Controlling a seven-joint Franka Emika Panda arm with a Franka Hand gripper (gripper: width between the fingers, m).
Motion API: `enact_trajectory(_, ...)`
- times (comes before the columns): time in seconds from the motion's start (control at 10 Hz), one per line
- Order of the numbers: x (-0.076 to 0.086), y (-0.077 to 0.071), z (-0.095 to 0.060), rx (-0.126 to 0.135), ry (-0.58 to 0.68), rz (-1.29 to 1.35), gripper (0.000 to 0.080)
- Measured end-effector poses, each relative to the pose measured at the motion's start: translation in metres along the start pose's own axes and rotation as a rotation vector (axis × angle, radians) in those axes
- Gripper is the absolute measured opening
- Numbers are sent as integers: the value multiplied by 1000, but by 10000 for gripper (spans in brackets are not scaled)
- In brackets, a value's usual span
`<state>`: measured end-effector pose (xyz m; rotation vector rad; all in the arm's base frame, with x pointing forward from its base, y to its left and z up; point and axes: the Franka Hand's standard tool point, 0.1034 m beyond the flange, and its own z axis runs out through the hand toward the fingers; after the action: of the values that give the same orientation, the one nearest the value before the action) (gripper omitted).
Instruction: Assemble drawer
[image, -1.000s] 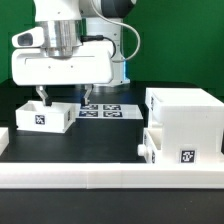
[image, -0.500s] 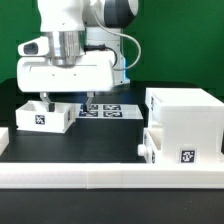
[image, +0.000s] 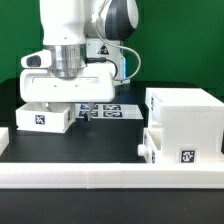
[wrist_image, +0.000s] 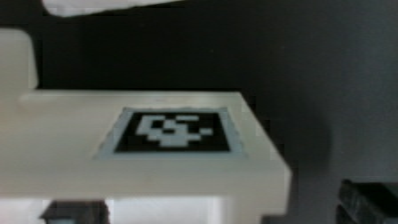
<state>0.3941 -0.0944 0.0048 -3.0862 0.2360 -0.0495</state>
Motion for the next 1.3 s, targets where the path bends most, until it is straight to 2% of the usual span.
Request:
enact_trajectory(0.1,0,-1,0,0,-1,-1,649)
enact_trajectory(0.3,0,0,0,0,-1,-7,392)
enact_trajectory(0.4,0,-1,0,0,-1,-7,392)
enact_trajectory(0.5,0,-1,0,0,-1,-8,208)
enact_trajectory(0.6,0,-1,0,0,-1,-9,81)
enact_trajectory(0.9,1,-3,0,1,2,-13,41)
enact_trajectory(1.2,14,-27,-9,11,0,-39,41)
enact_trajectory(1.3,24,-39,-16,21,-9,-49,41)
